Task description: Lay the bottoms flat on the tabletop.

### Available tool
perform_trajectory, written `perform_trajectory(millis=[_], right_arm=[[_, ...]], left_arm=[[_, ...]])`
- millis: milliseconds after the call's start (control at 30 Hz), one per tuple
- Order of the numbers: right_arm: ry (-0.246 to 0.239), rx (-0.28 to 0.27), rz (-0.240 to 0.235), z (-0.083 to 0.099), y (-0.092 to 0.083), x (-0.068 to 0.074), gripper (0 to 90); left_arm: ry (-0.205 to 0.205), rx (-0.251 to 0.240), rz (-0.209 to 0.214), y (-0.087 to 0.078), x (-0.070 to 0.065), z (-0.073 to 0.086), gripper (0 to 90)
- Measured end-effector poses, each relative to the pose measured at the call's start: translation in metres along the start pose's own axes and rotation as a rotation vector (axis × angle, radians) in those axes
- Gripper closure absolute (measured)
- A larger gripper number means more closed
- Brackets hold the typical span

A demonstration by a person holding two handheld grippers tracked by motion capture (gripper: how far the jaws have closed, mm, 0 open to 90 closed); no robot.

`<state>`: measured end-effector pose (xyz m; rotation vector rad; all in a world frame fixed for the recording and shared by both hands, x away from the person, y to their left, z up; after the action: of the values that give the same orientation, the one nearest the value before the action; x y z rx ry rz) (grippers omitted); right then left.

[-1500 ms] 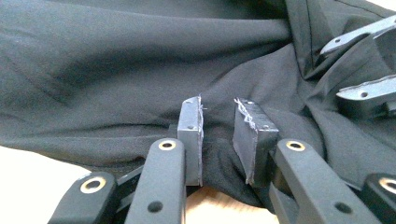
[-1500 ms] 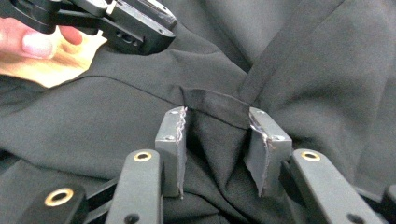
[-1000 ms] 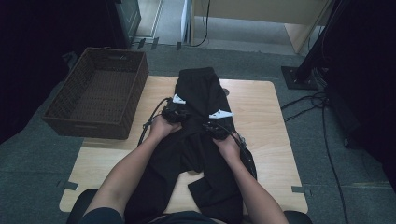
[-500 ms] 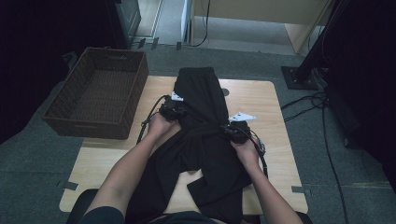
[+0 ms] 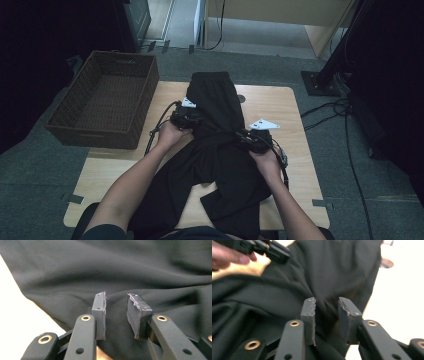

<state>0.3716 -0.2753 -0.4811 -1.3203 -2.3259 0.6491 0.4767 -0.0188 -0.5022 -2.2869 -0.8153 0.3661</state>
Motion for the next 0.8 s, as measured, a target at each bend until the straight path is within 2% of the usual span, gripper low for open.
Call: perform_trajectory(millis=[200,333,467,533,600,667,733,800], right_arm=[[-0.007,-0.010,-0.060,-0.005,0.019,0.023,55.1],[-0.016,0.025,-0.090,0.000,0.040,0.038,52.2],[-0.010,0.074,-0.100,0.010,0.061,0.044,53.1],[-0.015,0.095,-0.096,0.014,0.067,0.045,58.7],[-0.035,0.093,-0.078,0.017,0.069,0.046,66.1],[-0.042,0.088,-0.063,0.019,0.069,0.045,76.6],[-0.018,0.096,-0.083,0.020,0.068,0.043,83.5],[0.037,0.127,-0.121,0.021,0.064,0.041,87.4]], left_arm=[[0.030,0.025,0.041,-0.002,-0.018,0.013,68.2],[0.028,0.022,0.063,0.001,-0.025,0.020,68.3],[0.027,0.025,0.076,0.005,-0.027,0.024,68.2],[0.028,0.025,0.080,0.006,-0.025,0.027,68.5],[0.019,0.013,0.082,0.007,-0.024,0.028,69.6],[0.045,0.017,0.065,0.007,-0.024,0.028,71.3],[0.045,0.019,0.054,0.008,-0.023,0.027,71.8],[0.045,0.015,0.036,0.008,-0.022,0.027,72.2]])
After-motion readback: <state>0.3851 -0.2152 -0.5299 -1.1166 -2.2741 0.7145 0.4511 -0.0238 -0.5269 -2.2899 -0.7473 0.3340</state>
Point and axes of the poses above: each handheld gripper's, and its own axes: y roughly forward along the jaws, z roughly out of its underside, x roughly to its left, the point moved 2 cm from there along y, roughly forward along the jaws, and after that the axes turned 3 degrees about y, right-handed, at the moved point
